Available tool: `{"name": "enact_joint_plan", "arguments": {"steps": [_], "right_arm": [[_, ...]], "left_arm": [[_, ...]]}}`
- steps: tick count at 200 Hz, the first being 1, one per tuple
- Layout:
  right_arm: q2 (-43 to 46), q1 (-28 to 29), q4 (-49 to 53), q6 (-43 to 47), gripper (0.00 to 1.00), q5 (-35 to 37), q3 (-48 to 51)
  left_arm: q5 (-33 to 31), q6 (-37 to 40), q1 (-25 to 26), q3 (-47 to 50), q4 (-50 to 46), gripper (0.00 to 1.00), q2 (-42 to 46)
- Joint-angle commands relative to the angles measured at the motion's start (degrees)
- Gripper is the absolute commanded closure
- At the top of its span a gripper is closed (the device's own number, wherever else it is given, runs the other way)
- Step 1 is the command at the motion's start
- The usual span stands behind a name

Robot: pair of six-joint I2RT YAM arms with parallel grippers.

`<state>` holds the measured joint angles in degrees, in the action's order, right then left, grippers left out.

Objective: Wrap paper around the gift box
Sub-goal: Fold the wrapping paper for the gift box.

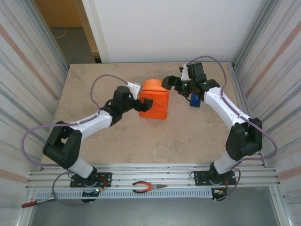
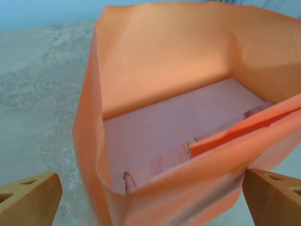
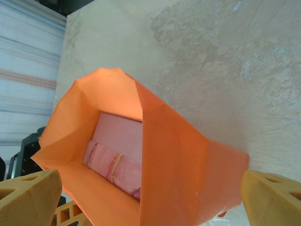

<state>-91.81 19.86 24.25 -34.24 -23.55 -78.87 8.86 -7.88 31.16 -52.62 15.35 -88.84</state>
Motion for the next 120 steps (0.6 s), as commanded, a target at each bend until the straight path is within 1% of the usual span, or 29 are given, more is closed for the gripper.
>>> {"name": "enact_joint_plan", "arguments": {"steps": [1, 53, 120], "right_arm": [[-1.0, -0.4, -1.4, -1.6, 0.05, -1.9, 0.0], [-2.7, -0.6, -2.9, -2.9, 0.06, -3.4, -0.4], [-3.8, -0.5, -3.7, -3.9, 0.07, -4.3, -0.6]], "left_arm": [[-1.7, 1.7, 0.1, -2.7, 2.0, 0.01, -1.3], [-1.7, 2.0, -0.2, -3.8, 2.8, 0.01, -2.0], [0.0, 1.3, -0.5, -3.8, 4.0, 0.01, -0.8]]}}
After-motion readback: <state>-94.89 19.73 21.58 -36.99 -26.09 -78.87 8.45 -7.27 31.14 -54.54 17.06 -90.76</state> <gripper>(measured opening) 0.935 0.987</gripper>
